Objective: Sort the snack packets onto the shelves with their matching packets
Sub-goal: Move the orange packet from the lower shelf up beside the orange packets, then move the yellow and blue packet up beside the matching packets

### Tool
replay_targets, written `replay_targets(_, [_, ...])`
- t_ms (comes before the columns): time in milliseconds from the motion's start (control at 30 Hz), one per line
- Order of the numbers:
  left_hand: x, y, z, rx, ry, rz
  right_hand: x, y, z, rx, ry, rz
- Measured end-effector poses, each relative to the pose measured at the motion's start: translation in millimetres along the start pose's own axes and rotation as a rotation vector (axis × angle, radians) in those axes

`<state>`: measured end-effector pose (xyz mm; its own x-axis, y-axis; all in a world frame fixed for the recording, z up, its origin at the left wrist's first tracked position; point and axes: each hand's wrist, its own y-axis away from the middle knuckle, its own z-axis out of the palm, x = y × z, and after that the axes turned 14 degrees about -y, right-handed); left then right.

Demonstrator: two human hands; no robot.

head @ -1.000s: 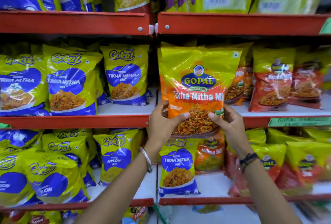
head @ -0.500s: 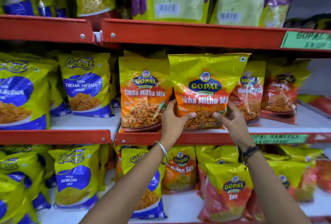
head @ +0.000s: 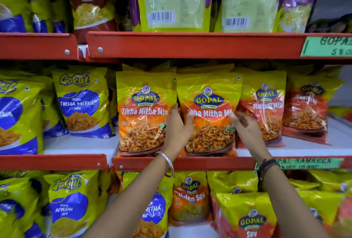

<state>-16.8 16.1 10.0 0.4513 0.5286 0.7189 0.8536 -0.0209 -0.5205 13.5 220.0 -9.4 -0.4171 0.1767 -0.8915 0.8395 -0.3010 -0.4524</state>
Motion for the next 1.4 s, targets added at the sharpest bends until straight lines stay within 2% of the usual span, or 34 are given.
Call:
replay_targets(133, [16.1,-39.7,-4.2,0.127,-0.077,-0.006,-26.6,-40.6,4.4,0.143,-0.071,-0.036])
replay_targets(267, [13.6,-67.6,-6.9,0.220,0.005,-0.075,-32.5,-66.3,10.3,0.241,-0.036,-0.085])
replay_targets(600, [5.7,-94.5,-12.8,0.198,-0.043,-0.146,-30.1,-85.7,16.6,0.345,0.248,-0.047])
replay_targets(700, [2.7,-92.3,-14.6,0.172,0.026,-0.159,-29.8,-76.3,18.0,0.374,0.278,-0.129])
replay_targets(867, [-18.6,-24.2,-36.0,0.265,0.033,0.166,-33.9,-7.9,34.3,0.410,0.198,-0.331])
replay_targets(967, [-53.5,38.6,-40.1,0.297,0.017,0.265,-12.8,56.2,60.0,0.350,0.036,-0.391])
replay_targets(1067, [-103.4,96.8,-37.5,0.310,-0.039,0.262,25.8,119.7,91.1,0.252,-0.038,-0.272])
replay_targets(1133, [-137.5,129.0,-36.2,0.292,-0.069,0.194,54.9,153.8,112.8,0.194,-0.059,-0.139])
replay_targets(1300, [-222.9,179.9,-36.1,0.130,-0.054,-0.144,124.6,206.9,157.6,0.046,-0.008,0.173])
replay_targets(1400, [-261.9,196.6,-37.2,-0.002,-0.055,-0.296,175.8,218.9,174.7,-0.051,0.024,0.453])
